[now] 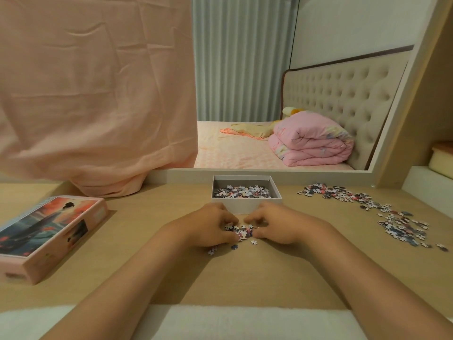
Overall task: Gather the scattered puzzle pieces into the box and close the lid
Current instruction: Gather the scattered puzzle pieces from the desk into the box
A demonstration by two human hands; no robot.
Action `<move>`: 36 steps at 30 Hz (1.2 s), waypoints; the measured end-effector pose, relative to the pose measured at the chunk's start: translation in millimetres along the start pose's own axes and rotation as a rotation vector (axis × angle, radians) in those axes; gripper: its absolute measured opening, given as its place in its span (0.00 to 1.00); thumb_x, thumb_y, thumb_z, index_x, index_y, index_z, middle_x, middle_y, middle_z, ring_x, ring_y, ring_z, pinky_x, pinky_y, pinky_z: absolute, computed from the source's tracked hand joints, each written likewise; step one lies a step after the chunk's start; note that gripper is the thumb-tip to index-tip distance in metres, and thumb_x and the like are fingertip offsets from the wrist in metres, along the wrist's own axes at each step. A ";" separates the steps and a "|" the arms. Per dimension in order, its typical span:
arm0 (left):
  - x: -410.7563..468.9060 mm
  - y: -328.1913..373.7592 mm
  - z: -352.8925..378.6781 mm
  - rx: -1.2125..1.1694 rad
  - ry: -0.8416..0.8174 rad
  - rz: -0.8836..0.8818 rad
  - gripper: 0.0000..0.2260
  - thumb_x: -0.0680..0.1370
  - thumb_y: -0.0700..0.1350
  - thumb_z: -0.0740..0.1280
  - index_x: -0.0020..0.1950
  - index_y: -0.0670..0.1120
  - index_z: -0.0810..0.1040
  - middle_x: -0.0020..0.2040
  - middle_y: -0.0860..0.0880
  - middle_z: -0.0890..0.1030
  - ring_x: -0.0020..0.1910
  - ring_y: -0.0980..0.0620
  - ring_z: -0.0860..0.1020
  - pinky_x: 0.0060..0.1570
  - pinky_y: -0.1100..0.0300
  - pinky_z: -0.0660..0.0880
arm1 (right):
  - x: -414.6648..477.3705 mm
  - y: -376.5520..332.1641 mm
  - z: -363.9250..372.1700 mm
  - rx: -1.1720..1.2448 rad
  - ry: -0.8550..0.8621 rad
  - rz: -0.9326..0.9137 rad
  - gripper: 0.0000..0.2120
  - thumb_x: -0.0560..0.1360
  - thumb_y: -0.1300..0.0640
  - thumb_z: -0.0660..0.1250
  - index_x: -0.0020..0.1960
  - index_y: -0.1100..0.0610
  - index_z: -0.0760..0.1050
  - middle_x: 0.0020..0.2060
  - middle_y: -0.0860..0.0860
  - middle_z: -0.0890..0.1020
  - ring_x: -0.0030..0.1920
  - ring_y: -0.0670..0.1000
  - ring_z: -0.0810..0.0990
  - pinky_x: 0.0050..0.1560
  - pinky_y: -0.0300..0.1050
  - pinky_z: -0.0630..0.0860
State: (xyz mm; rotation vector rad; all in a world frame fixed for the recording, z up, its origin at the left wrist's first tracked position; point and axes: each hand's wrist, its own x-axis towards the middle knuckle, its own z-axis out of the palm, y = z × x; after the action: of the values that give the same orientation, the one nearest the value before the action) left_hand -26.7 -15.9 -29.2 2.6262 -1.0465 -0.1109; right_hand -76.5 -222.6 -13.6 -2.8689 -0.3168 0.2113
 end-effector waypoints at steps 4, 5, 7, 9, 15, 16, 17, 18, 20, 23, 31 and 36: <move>2.0 1.3 7.2 -0.033 0.034 0.047 0.18 0.74 0.59 0.69 0.64 0.58 0.79 0.55 0.53 0.72 0.52 0.57 0.70 0.55 0.62 0.68 | 1.1 -0.8 1.8 0.088 0.098 -0.003 0.15 0.74 0.50 0.73 0.61 0.49 0.81 0.51 0.47 0.80 0.51 0.47 0.78 0.53 0.42 0.74; 2.0 1.0 7.2 -0.053 0.038 0.047 0.17 0.74 0.59 0.70 0.63 0.58 0.79 0.55 0.54 0.73 0.52 0.58 0.71 0.55 0.62 0.69 | 1.4 0.1 2.5 0.117 0.117 0.006 0.15 0.73 0.50 0.75 0.59 0.49 0.81 0.50 0.46 0.81 0.50 0.47 0.79 0.51 0.41 0.75; 1.7 0.5 7.8 -0.115 0.064 0.036 0.15 0.75 0.57 0.70 0.60 0.57 0.80 0.54 0.55 0.76 0.51 0.58 0.74 0.54 0.61 0.72 | 2.7 1.8 3.9 0.199 0.163 0.027 0.14 0.70 0.52 0.78 0.54 0.48 0.81 0.46 0.45 0.81 0.46 0.45 0.79 0.46 0.37 0.74; 1.4 2.7 8.8 -0.251 0.116 0.008 0.12 0.74 0.55 0.72 0.57 0.55 0.81 0.51 0.57 0.80 0.49 0.59 0.78 0.53 0.61 0.75 | 4.3 0.9 4.4 0.299 0.216 0.042 0.10 0.69 0.56 0.79 0.47 0.48 0.82 0.40 0.45 0.83 0.41 0.44 0.81 0.44 0.38 0.76; 5.4 9.6 11.7 -0.540 0.269 -0.009 0.11 0.72 0.46 0.76 0.50 0.51 0.78 0.43 0.53 0.85 0.43 0.56 0.82 0.48 0.58 0.79 | 4.6 -6.4 4.0 0.611 0.299 0.005 0.08 0.70 0.63 0.76 0.38 0.51 0.84 0.34 0.52 0.86 0.36 0.50 0.85 0.42 0.48 0.83; 5.2 9.4 9.8 -0.511 0.274 -0.016 0.10 0.72 0.46 0.76 0.50 0.51 0.78 0.43 0.53 0.84 0.43 0.55 0.82 0.48 0.56 0.79 | 5.9 -7.1 4.7 0.612 0.314 0.004 0.08 0.71 0.63 0.75 0.39 0.50 0.83 0.35 0.51 0.86 0.37 0.50 0.85 0.44 0.49 0.83; 4.1 8.5 5.6 -0.432 0.255 -0.028 0.10 0.72 0.47 0.75 0.50 0.52 0.78 0.42 0.54 0.83 0.42 0.54 0.81 0.47 0.56 0.79 | 7.0 -6.9 4.8 0.577 0.310 0.007 0.07 0.72 0.61 0.75 0.41 0.49 0.83 0.36 0.49 0.86 0.38 0.47 0.85 0.46 0.48 0.82; 2.4 7.1 -0.4 -0.324 0.207 -0.044 0.10 0.72 0.49 0.75 0.51 0.53 0.78 0.43 0.56 0.81 0.42 0.55 0.79 0.47 0.57 0.78 | 7.0 -6.4 4.5 0.505 0.279 0.020 0.05 0.72 0.58 0.74 0.44 0.48 0.83 0.38 0.47 0.85 0.38 0.44 0.83 0.47 0.46 0.81; -2.8 2.1 -13.1 -0.149 0.063 -0.097 0.16 0.72 0.56 0.74 0.57 0.56 0.78 0.48 0.59 0.78 0.44 0.57 0.76 0.48 0.60 0.74 | 3.8 -7.8 3.6 0.322 0.149 0.054 0.13 0.71 0.49 0.75 0.55 0.46 0.82 0.47 0.44 0.84 0.45 0.41 0.81 0.52 0.41 0.77; -7.4 -3.5 -20.6 -0.038 -0.094 -0.119 0.28 0.70 0.61 0.74 0.68 0.58 0.74 0.55 0.56 0.73 0.49 0.57 0.73 0.52 0.61 0.70 | 2.9 -11.9 5.8 0.154 0.033 0.032 0.25 0.69 0.43 0.76 0.65 0.47 0.79 0.53 0.44 0.81 0.53 0.45 0.79 0.57 0.43 0.76; -0.3 4.7 -2.1 -0.043 0.040 -0.039 0.17 0.71 0.55 0.75 0.58 0.53 0.82 0.46 0.55 0.78 0.44 0.56 0.75 0.42 0.64 0.68 | 10.2 -16.6 14.6 0.228 0.177 -0.049 0.02 0.71 0.53 0.76 0.44 0.49 0.85 0.39 0.48 0.85 0.40 0.46 0.80 0.42 0.42 0.75; -0.2 -0.8 -0.9 -0.162 0.122 -0.059 0.11 0.70 0.53 0.77 0.50 0.52 0.84 0.44 0.57 0.82 0.40 0.61 0.77 0.39 0.67 0.70 | 8.2 -11.7 8.3 0.310 0.218 -0.017 0.03 0.72 0.53 0.76 0.41 0.49 0.83 0.32 0.48 0.83 0.27 0.43 0.76 0.36 0.43 0.77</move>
State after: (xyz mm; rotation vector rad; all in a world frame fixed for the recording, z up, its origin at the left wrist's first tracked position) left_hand -26.1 -15.0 -28.7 2.4842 -0.8821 -0.0462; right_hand -72.4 -207.8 -19.4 -2.5511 -0.2419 -0.0532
